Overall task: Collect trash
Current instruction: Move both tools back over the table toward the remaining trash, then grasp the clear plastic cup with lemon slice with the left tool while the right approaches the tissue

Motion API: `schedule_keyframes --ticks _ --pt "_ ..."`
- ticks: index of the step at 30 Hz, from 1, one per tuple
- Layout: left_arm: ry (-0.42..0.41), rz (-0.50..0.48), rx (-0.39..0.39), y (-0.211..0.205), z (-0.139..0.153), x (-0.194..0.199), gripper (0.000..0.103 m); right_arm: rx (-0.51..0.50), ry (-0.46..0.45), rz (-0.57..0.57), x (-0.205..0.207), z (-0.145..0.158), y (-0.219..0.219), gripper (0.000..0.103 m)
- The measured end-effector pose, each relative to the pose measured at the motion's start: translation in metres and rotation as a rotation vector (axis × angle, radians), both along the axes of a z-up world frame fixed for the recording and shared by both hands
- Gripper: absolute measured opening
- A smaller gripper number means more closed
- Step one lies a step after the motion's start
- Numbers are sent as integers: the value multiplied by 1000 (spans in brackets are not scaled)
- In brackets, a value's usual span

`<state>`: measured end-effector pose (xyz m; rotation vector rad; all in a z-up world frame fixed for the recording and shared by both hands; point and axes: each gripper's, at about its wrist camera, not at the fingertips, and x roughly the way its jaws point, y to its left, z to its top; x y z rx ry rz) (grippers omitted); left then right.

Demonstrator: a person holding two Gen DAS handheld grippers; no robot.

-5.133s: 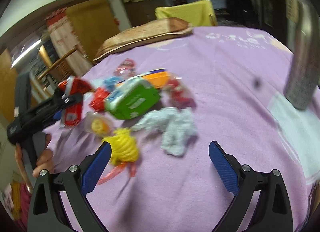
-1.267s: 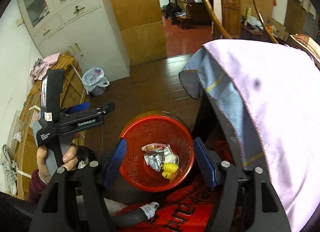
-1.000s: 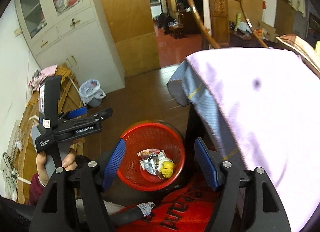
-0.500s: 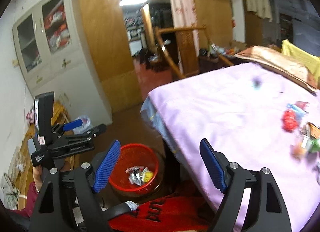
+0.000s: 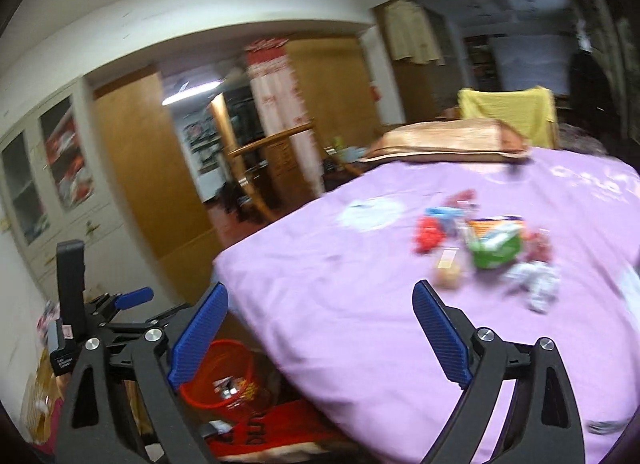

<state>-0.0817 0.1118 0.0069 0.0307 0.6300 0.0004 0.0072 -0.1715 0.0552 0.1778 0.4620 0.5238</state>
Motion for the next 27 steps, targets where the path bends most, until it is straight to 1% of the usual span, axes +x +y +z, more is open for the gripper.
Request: schedule_keyframes --ticks 1,5,10,15,18,21,24,26,27 --pt "5 -21 3 -13 0 8 96 8 4 -43 4 -3 -16 93" --pt "42 -87 10 -53 -7 46 96 9 33 -166 19 -19 -57 94" --pt "100 -155 31 -96 -24 100 96 -47 101 -306 52 -43 -95 94" --pt "153 -202 12 -125 -37 155 96 -87 161 -372 88 -58 -115 94" --pt "194 -237 -28 -142 -42 189 96 -109 181 -407 107 -66 -125 94" --pt "217 -293 -42 -163 -46 205 96 -103 200 -429 122 -73 -132 94" --pt "211 -346 -18 -184 -49 210 96 -75 230 -438 134 -84 -140 94" --pt "205 -385 1 -200 -53 213 96 -63 275 -446 141 -92 -146 94" --pt "205 -401 7 -206 -55 214 96 -45 282 -438 141 -92 -149 94"
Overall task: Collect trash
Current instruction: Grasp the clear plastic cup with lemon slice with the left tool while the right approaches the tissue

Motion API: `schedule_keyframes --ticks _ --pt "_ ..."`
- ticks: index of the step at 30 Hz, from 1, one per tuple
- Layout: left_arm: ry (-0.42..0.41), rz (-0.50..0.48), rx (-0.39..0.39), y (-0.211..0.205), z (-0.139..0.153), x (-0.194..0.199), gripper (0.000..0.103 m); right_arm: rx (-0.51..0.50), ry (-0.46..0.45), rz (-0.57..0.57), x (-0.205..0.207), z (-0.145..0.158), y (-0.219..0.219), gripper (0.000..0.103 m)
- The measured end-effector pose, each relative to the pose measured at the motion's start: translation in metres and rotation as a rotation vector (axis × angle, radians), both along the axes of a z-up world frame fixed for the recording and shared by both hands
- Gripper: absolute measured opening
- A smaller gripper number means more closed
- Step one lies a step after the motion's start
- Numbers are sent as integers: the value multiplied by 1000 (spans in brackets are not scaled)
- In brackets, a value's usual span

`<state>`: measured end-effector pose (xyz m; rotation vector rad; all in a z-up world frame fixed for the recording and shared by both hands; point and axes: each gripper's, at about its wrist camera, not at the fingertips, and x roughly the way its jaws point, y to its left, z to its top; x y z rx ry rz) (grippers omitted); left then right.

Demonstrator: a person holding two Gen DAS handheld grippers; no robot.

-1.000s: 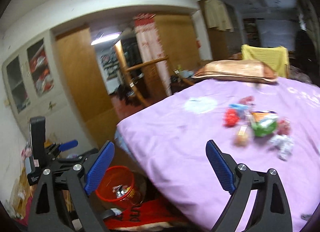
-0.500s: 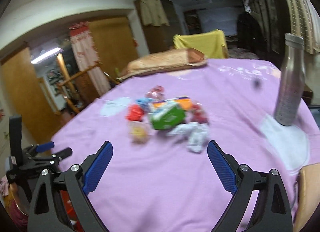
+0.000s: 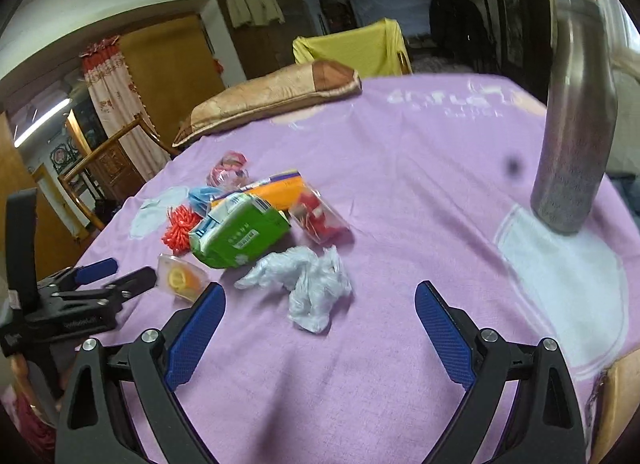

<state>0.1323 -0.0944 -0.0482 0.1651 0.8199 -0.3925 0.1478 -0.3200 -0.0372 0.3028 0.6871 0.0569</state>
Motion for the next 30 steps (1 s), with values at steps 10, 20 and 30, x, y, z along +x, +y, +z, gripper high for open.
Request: schedule_keyframes --ticks 10,20,30 --pt "75 1 53 -24 -24 33 96 2 79 29 6 -12 8 97" --pt "232 41 -231 20 -32 52 96 -28 86 18 4 -13 12 97" --pt "215 43 -170 9 -31 48 96 -2 105 -6 6 -16 6 97"
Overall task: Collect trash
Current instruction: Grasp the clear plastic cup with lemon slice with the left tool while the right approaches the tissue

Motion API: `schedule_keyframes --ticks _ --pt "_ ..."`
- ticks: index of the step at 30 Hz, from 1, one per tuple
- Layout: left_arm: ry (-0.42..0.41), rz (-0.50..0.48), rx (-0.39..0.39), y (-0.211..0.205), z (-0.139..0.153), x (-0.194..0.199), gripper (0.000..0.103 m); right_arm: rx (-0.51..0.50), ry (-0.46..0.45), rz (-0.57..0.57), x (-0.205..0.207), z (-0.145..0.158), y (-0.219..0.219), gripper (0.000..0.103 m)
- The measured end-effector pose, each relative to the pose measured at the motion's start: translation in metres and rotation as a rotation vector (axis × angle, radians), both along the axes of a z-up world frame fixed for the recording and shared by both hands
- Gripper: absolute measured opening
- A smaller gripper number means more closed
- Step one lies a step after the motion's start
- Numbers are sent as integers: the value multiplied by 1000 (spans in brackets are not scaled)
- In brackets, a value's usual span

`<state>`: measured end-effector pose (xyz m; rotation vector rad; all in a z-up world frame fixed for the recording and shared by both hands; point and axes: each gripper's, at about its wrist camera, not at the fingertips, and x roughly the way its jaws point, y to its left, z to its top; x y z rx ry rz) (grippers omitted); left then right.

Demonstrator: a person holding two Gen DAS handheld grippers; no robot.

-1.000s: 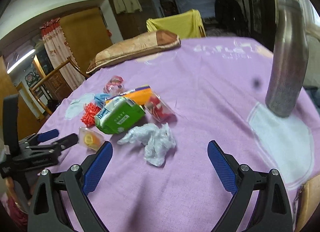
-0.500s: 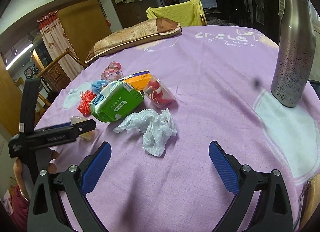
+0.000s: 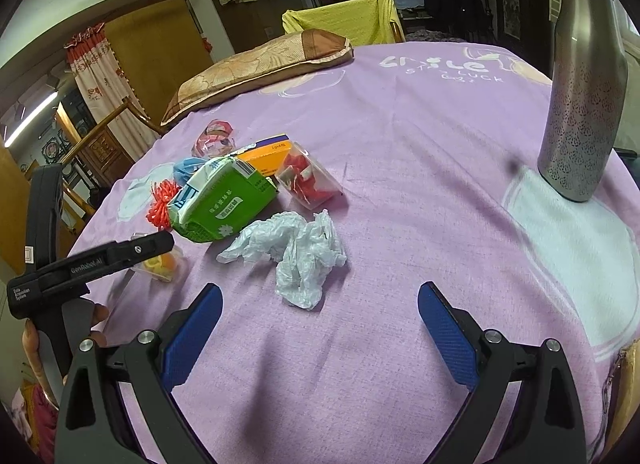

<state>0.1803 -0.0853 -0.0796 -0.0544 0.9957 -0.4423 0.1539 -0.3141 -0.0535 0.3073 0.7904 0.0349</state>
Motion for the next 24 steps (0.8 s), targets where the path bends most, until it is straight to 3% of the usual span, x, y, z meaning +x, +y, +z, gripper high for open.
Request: schedule_keyframes --ticks 5,9,12,14,16,24 --pt "-17 -22 96 -11 -2 -5 96 3 2 -6 1 0 -2 97" --pt "-33 -5 96 -7 0 -7 95 11 2 -13 0 -1 -3 97" --pt "-65 -6 83 -6 3 -10 80 11 2 -12 1 -1 -4 97" --pt "-87 -27 80 -8 5 -14 64 10 2 -12 1 -1 -4 97" --pt "-102 -43 79 -11 7 -16 58 11 2 -13 1 -1 -4 97" --pt "-145 -31 3 -2 17 -19 58 17 10 -23 2 -3 -5 97"
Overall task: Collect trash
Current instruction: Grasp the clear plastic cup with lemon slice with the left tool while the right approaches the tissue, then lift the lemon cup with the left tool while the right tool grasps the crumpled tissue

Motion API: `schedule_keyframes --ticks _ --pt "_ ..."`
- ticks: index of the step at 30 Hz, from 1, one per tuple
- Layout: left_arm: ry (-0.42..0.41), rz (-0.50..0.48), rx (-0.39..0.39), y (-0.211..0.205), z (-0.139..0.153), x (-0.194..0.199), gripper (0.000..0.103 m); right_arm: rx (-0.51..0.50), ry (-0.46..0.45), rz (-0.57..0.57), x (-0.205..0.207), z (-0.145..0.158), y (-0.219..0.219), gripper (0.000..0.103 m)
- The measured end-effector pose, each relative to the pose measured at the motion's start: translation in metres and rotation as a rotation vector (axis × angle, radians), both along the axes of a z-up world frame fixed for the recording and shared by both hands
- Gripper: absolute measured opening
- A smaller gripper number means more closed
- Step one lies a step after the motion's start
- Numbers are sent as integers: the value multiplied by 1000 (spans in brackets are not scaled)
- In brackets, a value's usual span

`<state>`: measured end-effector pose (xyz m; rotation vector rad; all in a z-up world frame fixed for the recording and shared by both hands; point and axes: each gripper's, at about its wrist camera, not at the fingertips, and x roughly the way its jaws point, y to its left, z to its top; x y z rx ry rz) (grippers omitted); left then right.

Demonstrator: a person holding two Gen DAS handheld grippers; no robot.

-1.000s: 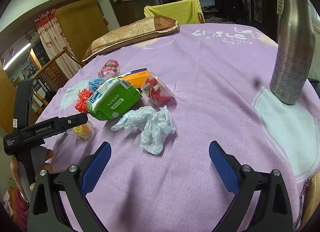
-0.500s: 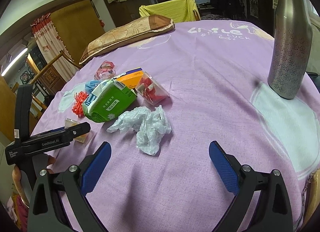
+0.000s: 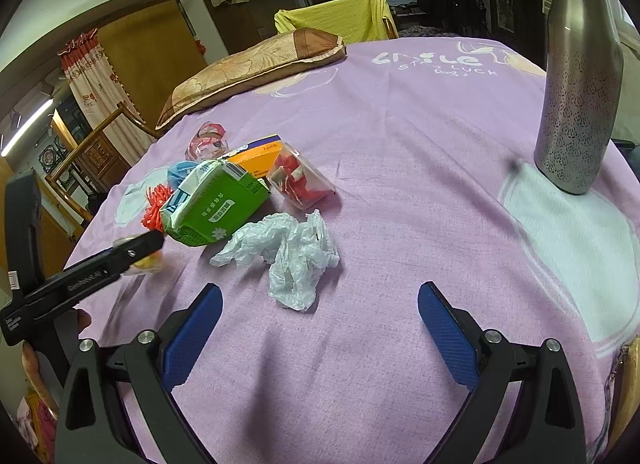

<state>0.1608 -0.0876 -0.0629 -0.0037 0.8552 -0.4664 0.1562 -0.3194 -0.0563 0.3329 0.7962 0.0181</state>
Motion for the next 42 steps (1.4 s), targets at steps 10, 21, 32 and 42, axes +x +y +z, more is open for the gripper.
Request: schedule_keyframes --ticks 10,21,32,42 --pt "91 -5 -139 19 -3 12 58 -89 21 -3 16 4 16 97" --pt "92 -35 -160 19 -2 11 58 -211 47 57 53 4 52 97" --pt "95 -38 -166 19 -3 11 58 -147 19 38 48 5 37 19" --pt "48 -24 -144 19 2 3 58 -144 -47 43 35 20 36 20"
